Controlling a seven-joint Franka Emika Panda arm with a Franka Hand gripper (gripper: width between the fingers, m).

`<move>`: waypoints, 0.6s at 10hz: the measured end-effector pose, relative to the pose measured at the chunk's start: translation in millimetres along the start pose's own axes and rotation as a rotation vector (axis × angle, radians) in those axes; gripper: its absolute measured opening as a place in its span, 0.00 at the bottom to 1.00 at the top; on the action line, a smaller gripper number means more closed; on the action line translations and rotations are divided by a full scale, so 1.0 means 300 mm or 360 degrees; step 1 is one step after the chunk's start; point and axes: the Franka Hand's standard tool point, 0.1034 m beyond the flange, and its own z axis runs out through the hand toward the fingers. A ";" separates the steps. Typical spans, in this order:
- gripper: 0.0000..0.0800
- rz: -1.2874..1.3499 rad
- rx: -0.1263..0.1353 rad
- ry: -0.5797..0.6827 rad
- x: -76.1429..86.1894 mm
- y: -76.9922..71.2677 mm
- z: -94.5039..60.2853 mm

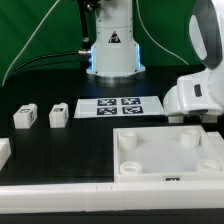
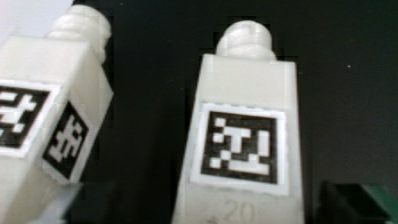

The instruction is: Assemble one leg

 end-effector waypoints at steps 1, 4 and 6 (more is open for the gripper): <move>0.36 0.0001 0.0001 0.0000 0.000 0.001 -0.001; 0.36 0.0003 0.0004 0.0001 0.001 0.004 -0.002; 0.36 0.0007 0.0007 0.0006 -0.001 0.010 -0.012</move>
Offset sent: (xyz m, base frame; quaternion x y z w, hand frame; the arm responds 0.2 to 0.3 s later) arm -0.0004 -0.0023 0.0045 -0.0009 -0.0063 0.0107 0.9999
